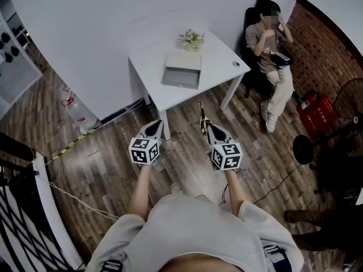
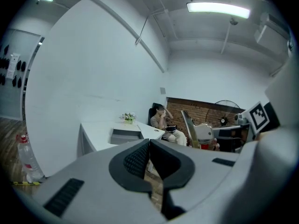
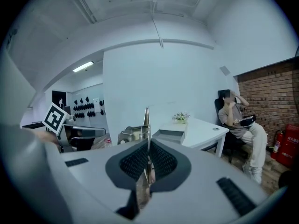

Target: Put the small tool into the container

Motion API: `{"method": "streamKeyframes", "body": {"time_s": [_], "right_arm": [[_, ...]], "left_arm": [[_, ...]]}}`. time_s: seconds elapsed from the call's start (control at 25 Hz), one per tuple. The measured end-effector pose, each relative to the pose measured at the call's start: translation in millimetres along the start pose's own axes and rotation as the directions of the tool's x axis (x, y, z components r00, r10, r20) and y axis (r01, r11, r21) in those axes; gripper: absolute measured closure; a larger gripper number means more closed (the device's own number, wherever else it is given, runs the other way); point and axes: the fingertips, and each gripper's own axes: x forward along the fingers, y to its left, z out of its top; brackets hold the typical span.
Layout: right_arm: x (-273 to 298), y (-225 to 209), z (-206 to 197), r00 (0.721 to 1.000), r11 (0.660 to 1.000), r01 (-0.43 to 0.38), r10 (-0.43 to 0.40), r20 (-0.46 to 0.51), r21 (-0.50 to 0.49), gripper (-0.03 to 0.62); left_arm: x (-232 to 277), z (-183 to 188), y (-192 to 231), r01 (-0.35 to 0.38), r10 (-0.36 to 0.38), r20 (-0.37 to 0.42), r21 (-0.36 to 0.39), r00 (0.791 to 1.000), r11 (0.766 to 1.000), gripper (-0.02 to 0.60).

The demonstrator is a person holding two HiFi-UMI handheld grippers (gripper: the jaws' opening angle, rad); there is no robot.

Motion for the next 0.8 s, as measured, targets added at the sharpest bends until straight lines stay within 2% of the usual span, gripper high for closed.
{"method": "streamKeyframes", "body": {"time_s": [0.36,0.8], "right_arm": [[58,8,12,0.999,0.999,0.040,-0.040,-0.005,0.000,0.591],[77,3,16,0.997,0.997,0.073,-0.073,-0.017,-0.008,0.591]], "left_arm": [[30,19,62,0.030,-0.030,-0.007,0.007,1.000,1.000,0.571],[52,20,78,0.068,-0.068,-0.022,-0.001,0.997,0.998,0.571]]}}
